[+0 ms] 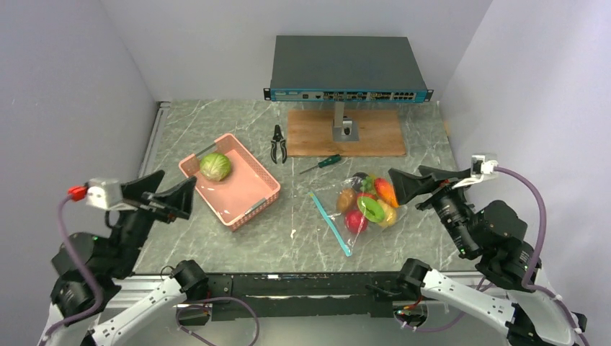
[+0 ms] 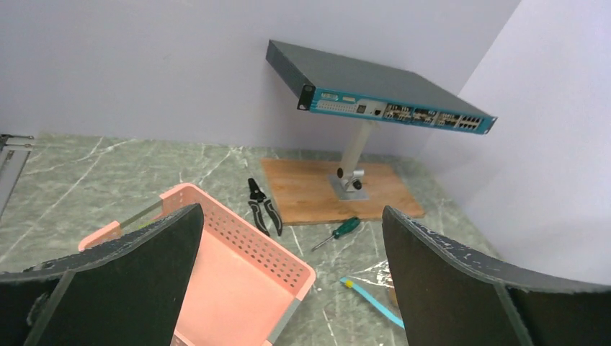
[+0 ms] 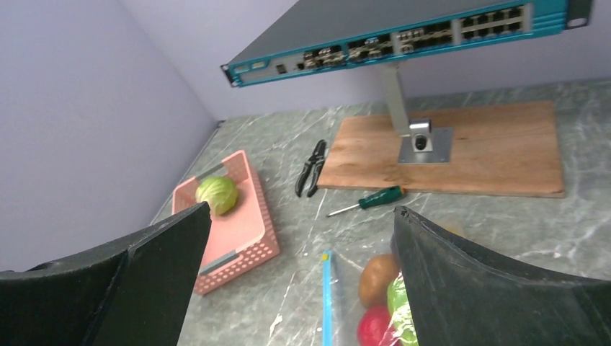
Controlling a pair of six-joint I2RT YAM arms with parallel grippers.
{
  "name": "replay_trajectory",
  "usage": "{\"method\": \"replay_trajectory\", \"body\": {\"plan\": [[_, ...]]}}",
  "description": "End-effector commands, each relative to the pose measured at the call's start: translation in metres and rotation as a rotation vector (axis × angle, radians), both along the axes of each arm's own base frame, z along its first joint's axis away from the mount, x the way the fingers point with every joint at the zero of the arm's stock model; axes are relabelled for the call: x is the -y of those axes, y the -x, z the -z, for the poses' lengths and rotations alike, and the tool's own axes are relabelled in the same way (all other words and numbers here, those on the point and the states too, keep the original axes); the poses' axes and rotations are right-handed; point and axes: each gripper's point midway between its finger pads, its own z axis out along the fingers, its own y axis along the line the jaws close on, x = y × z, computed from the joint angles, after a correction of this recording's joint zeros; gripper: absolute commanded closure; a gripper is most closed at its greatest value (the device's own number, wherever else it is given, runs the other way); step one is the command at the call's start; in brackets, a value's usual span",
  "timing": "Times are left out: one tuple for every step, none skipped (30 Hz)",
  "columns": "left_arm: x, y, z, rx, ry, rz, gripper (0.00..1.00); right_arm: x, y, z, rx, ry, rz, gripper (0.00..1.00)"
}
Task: Place the food in the zip-top bag and seal the zipper
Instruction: Reset both arms
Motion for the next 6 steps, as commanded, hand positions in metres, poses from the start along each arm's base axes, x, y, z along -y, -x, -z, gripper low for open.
{"method": "replay_trajectory", "body": {"plan": [[-0.008,0.015,0.017,-0.06,0.11,0.025,0.0,0.024,-0.005,0.003,-0.01,-0.009,0.122,0.0],[-0.009,0.017,0.017,-0.06,0.12,0.03,0.0,0.026,-0.005,0.004,-0.013,-0.018,0.128,0.0],[-0.01,0.019,0.018,-0.064,0.125,0.034,0.0,0.026,-0.004,0.005,-0.013,-0.025,0.126,0.0],[-0.011,0.021,0.019,-0.068,0.129,0.036,0.0,0.025,-0.006,0.008,-0.006,-0.02,0.131,0.0],[-0.011,0.021,0.021,-0.077,0.126,0.038,0.0,0.028,-0.007,0.012,-0.023,-0.008,0.153,0.0],[-0.01,0.022,0.021,-0.082,0.124,0.043,0.0,0.03,-0.01,0.016,-0.048,0.007,0.176,0.0]]}}
